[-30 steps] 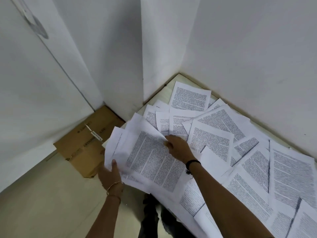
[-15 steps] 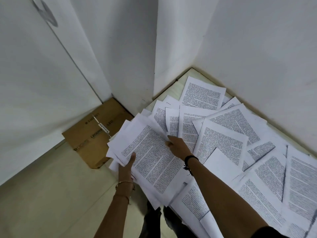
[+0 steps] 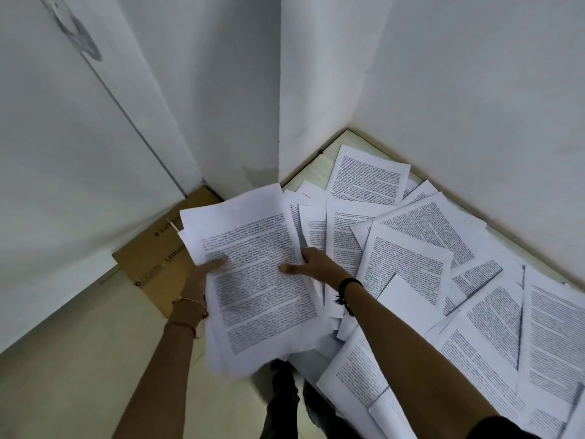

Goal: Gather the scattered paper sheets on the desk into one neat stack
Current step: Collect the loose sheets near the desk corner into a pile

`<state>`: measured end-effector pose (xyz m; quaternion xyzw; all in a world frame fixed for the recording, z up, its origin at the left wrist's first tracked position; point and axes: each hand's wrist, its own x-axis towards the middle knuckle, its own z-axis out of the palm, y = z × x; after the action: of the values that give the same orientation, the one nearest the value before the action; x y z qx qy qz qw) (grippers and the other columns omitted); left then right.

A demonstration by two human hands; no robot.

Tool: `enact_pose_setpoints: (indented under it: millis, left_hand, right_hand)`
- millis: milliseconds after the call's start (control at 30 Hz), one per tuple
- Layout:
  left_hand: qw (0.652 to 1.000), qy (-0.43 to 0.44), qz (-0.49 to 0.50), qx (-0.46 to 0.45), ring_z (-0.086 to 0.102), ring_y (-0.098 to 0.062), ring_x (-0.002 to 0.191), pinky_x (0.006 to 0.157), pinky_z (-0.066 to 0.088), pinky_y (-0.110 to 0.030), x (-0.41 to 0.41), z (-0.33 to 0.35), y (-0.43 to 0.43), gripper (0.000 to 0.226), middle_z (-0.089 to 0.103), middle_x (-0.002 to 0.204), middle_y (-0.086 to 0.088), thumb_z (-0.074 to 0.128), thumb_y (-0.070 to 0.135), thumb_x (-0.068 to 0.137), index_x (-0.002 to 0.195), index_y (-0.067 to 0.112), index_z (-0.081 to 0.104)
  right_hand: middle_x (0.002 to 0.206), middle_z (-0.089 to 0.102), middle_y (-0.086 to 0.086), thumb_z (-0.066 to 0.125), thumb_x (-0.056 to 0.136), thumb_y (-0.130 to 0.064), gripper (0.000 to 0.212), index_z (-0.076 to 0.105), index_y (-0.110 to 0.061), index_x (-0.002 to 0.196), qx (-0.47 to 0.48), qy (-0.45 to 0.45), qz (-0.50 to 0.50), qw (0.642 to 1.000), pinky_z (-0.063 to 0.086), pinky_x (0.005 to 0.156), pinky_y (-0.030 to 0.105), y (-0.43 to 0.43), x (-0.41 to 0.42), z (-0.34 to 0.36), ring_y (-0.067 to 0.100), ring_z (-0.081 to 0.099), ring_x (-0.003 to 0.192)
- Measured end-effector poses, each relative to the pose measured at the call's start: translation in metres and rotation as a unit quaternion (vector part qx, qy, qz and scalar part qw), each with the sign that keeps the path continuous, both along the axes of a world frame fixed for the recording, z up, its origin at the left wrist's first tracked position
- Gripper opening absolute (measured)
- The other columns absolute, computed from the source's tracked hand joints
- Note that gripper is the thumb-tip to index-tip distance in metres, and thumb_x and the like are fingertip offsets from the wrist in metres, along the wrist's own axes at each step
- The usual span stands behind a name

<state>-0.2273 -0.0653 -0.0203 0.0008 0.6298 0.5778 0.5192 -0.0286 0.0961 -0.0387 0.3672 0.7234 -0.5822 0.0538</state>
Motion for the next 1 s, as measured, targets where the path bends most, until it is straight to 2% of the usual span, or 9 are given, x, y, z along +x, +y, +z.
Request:
enact_pose_setpoints:
  millis: [100,200,300,367,500,567,667,800,1000]
  left_hand:
    - [0.999,0.042,-0.007,0.009,0.068,-0.010,0.072,0.073,0.056,-0.027,0.001,0.005,0.013,0.016,0.070,0.085,0.000,0.053,0.010,0.091,0.103,0.013,0.064]
    - [0.993,0.043,-0.110,-0.023,0.062,-0.029,0.096,0.091,0.051,-0.044,0.011,-0.002,0.020,0.033,0.064,0.112,-0.016,0.053,0.008,0.091,0.123,0.002,0.054]
    - [0.989,0.046,-0.139,-0.035,0.061,-0.028,0.085,0.068,0.060,-0.030,0.019,-0.006,0.024,0.035,0.058,0.119,-0.018,0.048,0.006,0.093,0.128,-0.001,0.049]
    - [0.987,0.060,-0.148,-0.028,0.060,-0.024,0.084,0.062,0.059,-0.025,0.024,-0.006,0.029,0.035,0.060,0.113,-0.013,0.045,0.005,0.094,0.129,0.001,0.047]
    - [0.972,0.109,-0.202,-0.051,0.055,-0.031,0.104,0.094,0.046,-0.040,0.046,-0.007,0.044,0.038,0.054,0.127,-0.023,0.045,0.001,0.094,0.132,-0.001,0.044]
    - [0.967,0.133,-0.210,-0.065,0.053,-0.034,0.108,0.094,0.043,-0.040,0.059,-0.011,0.050,0.037,0.054,0.126,-0.022,0.045,0.000,0.094,0.131,-0.001,0.045]
    - [0.960,0.162,-0.212,-0.086,0.053,-0.039,0.113,0.088,0.044,-0.035,0.071,-0.019,0.056,0.038,0.052,0.131,-0.024,0.046,0.001,0.094,0.131,-0.003,0.045]
    - [0.939,0.209,-0.243,-0.126,0.051,-0.040,0.119,0.102,0.042,-0.043,0.080,-0.026,0.060,0.040,0.053,0.132,-0.020,0.048,0.009,0.094,0.134,0.003,0.045]
    - [0.911,0.274,-0.248,-0.184,0.054,-0.043,0.114,0.101,0.043,-0.048,0.083,-0.035,0.058,0.040,0.056,0.128,-0.023,0.050,0.010,0.092,0.132,0.004,0.049]
  right_hand:
    - [0.102,0.070,0.012,0.069,0.076,-0.057,0.055,0.064,-0.012,0.107,0.007,0.084,-0.145,0.986,0.050,0.090,0.054,-0.012,0.008,-0.005,0.021,0.066,0.091]
    - [0.123,0.065,0.000,0.063,0.088,-0.048,0.047,0.056,-0.023,0.127,-0.053,0.158,-0.237,0.957,0.050,0.097,0.045,-0.020,0.020,-0.009,0.020,0.062,0.112]
    - [0.135,0.057,-0.002,0.061,0.084,-0.057,0.065,0.046,-0.023,0.138,-0.078,0.076,-0.184,0.977,0.044,0.104,0.041,-0.026,0.034,-0.003,0.018,0.055,0.122]
    - [0.121,0.066,0.000,0.057,0.089,-0.050,0.050,0.057,-0.018,0.126,-0.024,0.022,-0.132,0.991,0.049,0.098,0.036,-0.027,0.049,0.001,0.017,0.063,0.109]
    - [0.083,0.066,-0.005,0.051,0.094,-0.046,0.029,0.061,-0.019,0.092,0.071,-0.037,-0.200,0.977,0.047,0.068,0.029,-0.033,0.091,-0.002,0.010,0.061,0.074]
    - [0.087,0.063,-0.001,0.056,0.095,-0.033,0.014,0.058,-0.019,0.094,0.135,-0.074,-0.315,0.936,0.041,0.071,0.027,-0.034,0.117,-0.011,0.017,0.059,0.081]
    - [0.125,0.052,0.015,0.067,0.087,-0.029,0.050,0.050,-0.006,0.128,0.211,-0.171,-0.408,0.872,0.037,0.091,0.034,-0.035,0.164,-0.026,0.031,0.046,0.116]
    - [0.146,0.035,0.012,0.081,0.071,-0.037,0.090,0.034,-0.010,0.143,0.216,-0.252,-0.353,0.875,0.040,0.101,0.047,-0.031,0.215,-0.030,0.033,0.032,0.133]
    - [0.127,0.053,0.013,0.080,0.070,-0.035,0.074,0.045,-0.015,0.132,0.215,-0.304,-0.248,0.894,0.045,0.090,0.043,-0.005,0.234,-0.029,0.034,0.047,0.118]
